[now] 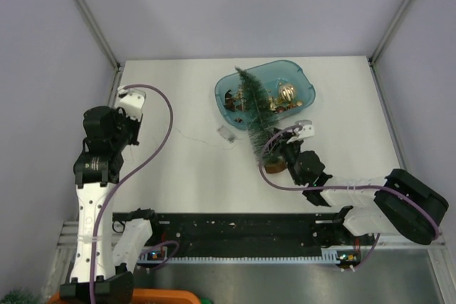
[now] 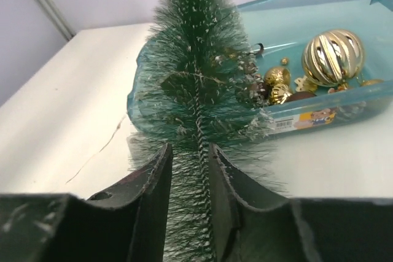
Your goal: Decorate the small christmas tree
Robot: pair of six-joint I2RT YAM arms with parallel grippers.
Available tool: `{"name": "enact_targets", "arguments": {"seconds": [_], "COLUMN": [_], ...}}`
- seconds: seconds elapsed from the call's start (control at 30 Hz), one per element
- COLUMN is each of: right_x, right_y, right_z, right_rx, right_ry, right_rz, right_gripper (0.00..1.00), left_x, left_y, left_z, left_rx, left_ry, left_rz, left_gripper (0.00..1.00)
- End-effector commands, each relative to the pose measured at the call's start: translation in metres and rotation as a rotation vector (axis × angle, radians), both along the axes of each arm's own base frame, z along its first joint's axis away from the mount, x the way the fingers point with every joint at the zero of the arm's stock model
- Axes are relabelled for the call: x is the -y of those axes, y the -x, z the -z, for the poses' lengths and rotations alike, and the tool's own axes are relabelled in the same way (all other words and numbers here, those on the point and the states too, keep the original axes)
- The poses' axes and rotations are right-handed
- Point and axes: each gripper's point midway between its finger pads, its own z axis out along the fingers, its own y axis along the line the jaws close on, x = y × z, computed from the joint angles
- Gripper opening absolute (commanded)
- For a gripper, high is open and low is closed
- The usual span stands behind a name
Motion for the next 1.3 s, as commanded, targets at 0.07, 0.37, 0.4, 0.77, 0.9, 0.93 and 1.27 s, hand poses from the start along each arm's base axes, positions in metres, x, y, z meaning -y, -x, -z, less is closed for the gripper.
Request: {"name": "enact_targets", "arguments": {"seconds": [0.07, 0.37, 0.4, 0.77, 0.9, 0.93, 1.27], "right_x": [-0.003, 0.005, 0.007, -0.035, -0.054, -0.057, -0.058], "right_y": [-0.009, -0.009, -0.014, -0.128, -0.152, -0.155, -0.173], "right_z": [-0.003, -0.063, -0.073, -0.066, -0.033, -0.024, 0.003], "right_rx": [-0.115, -0.181, -0.182, -0.463, -0.566, -0.585, -0.633], "right_ry": [0.006, 0.047, 0.056, 0.34, 0.412, 0.422, 0.485], "right_rz": [0.042, 0.043, 0.046, -0.022, -0.083, -0.092, -0.076], "right_gripper": [0.43, 0.55, 0.56, 0.78, 0.89, 0.92, 0.64], "left_x": [0.003, 0.004, 0.003, 0.005, 0.003, 0.003, 0.001], "left_y": [-0.004, -0.003, -0.003, -0.004, -0.003, -0.002, 0.0], "left_z": [-0.009, -0.004, -0.004, -0.004, -0.004, -0.004, 0.0], "left_rx": [0.052, 0.048, 0.048, 0.05, 0.058, 0.063, 0.073], "left_ry": [0.011, 0.01, 0.01, 0.026, 0.016, 0.012, -0.005], "left_rz": [0.011, 0.015, 0.013, 0.012, 0.007, 0.006, 0.007], "left_gripper": [0.0, 0.0, 0.0, 0.0, 0.0, 0.0, 0.0]}}
